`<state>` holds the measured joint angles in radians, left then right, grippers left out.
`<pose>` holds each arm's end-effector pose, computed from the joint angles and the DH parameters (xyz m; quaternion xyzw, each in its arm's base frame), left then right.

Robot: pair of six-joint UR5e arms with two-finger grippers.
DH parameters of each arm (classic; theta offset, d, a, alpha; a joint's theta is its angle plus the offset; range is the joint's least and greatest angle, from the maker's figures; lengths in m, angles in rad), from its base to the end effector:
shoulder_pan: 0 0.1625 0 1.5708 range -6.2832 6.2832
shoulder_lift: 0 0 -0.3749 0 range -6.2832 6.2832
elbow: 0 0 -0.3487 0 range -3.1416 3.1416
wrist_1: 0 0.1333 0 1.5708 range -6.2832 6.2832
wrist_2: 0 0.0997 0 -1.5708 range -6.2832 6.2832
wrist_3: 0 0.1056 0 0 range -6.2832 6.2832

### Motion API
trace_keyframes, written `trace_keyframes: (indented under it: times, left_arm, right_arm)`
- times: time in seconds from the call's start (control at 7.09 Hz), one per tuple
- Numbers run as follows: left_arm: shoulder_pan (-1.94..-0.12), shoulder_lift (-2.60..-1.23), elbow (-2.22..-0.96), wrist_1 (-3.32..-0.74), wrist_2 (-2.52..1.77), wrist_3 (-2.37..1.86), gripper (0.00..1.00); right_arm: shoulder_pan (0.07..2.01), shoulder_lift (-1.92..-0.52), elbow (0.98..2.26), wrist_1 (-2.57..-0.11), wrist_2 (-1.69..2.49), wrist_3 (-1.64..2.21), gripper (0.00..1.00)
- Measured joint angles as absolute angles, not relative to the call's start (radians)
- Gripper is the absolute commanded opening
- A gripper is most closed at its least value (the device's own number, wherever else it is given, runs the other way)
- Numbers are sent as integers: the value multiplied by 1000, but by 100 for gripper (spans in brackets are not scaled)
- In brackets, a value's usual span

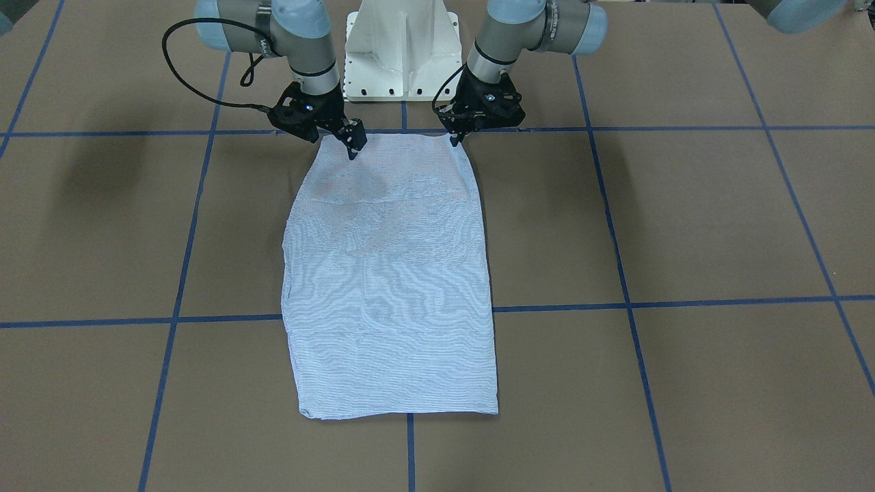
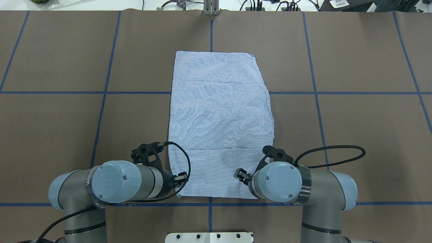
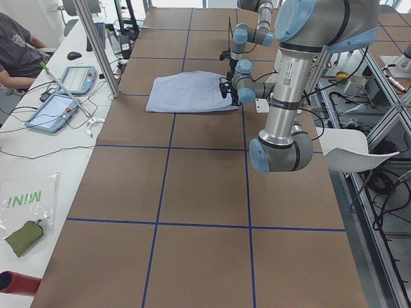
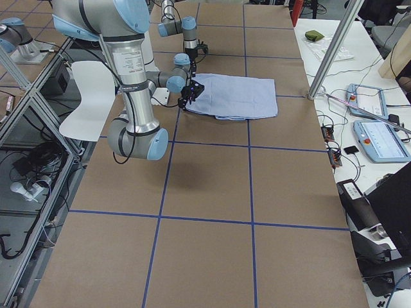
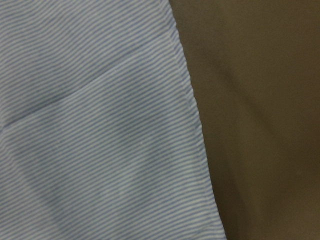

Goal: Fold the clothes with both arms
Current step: 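Close both grippers on the near edge corners of the shirt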

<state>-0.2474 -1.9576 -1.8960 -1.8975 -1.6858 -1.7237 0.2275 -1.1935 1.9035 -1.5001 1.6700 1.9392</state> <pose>0.5001 -0.2513 0.2492 -0.0264 0.4973 -0.1444 0.8551 -0.5055 -0.2431 0.2882 -0.0725 -0.3759 0.2531 0.8885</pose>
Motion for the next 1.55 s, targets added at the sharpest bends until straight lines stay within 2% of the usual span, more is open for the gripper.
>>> trace_keyframes:
  times: [0.14,0.56,0.71,0.85,0.99,1.55]
  left_arm:
    - [-248,-1957,-1896,-1898,-1686,-1723,0]
    - [-248,-1957,-1894,-1898,-1686,-1724,0]
    - [-247,-1957,-1893,-1898,-1686,-1724,0]
    - [-247,-1957,-1893,-1898,-1686,-1724,0]
    - [-247,-1957,-1893,-1898,-1686,-1724,0]
    - [-247,-1957,-1891,-1899,-1686,-1724,0]
  right_arm:
    - [227,-1193,1906,-1500,1682,1939,45]
    - [228,-1192,1907,-1500,1697,1939,48]
    - [230,-1191,1908,-1500,1705,1938,65]
    - [236,-1191,1911,-1501,1719,1938,86]
    - [243,-1191,1916,-1508,1734,1937,91]
    - [240,-1181,1924,-1608,1749,1935,91]
